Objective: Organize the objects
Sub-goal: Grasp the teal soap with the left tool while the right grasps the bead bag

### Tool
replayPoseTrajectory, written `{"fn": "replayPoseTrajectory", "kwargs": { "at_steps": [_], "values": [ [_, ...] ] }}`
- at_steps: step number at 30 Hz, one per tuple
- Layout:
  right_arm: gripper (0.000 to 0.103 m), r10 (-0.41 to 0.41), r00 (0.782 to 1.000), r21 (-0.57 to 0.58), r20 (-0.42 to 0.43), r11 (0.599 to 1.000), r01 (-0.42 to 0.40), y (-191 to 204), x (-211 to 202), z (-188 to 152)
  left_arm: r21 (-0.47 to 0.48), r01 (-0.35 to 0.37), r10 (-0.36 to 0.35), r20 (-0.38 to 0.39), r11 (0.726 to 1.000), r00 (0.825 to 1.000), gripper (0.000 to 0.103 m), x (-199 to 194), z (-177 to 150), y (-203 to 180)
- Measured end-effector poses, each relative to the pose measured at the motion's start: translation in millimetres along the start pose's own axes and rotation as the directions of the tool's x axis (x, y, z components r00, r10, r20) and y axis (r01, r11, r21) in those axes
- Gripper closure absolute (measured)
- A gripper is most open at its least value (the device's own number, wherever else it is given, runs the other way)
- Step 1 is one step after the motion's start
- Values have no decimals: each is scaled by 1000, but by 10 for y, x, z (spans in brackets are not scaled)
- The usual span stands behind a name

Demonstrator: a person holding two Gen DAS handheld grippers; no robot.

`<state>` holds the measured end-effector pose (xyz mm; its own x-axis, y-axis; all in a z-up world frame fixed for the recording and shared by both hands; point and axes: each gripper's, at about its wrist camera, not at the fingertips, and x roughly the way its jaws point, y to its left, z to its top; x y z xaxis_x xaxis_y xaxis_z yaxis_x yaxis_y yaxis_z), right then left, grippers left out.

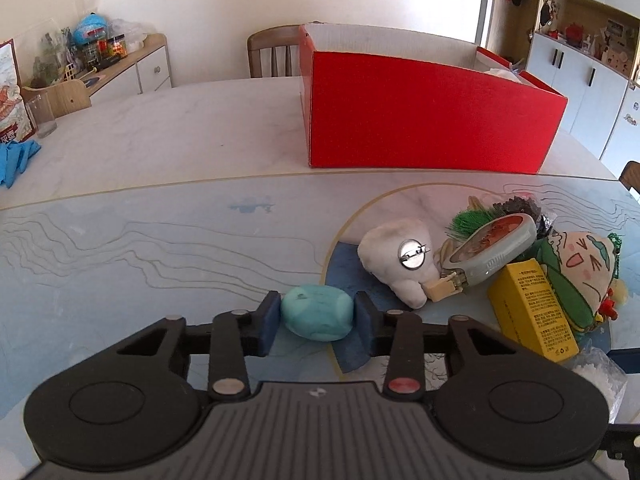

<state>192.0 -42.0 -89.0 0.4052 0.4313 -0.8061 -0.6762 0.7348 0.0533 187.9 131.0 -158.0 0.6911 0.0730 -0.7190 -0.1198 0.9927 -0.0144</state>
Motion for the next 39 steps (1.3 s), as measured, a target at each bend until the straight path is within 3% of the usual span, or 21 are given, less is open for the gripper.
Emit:
{"fn": "replayPoseTrajectory", "kwargs": {
  "at_steps": [5, 10, 23, 39],
  "values": [
    [59, -10, 1000, -16, 7, 1000, 11, 10, -40, -5, 8, -19, 19, 1, 1000, 1000, 64, -60, -7, -20],
    [64, -7, 1000, -18, 14, 1000, 8, 8, -116, 3, 8, -28, 29, -8, 1000, 1000, 64, -138, 12, -30],
    [65, -2, 999, -11, 50, 1000, 3, -48, -535, 118, 39, 28, -27, -4, 999, 1000, 64, -541, 115, -74],
    [65, -23, 982, 51, 186, 999, 14, -393, -998, 752, 79, 133, -135, 29, 988, 990, 64, -962, 847, -253]
  ]
}}
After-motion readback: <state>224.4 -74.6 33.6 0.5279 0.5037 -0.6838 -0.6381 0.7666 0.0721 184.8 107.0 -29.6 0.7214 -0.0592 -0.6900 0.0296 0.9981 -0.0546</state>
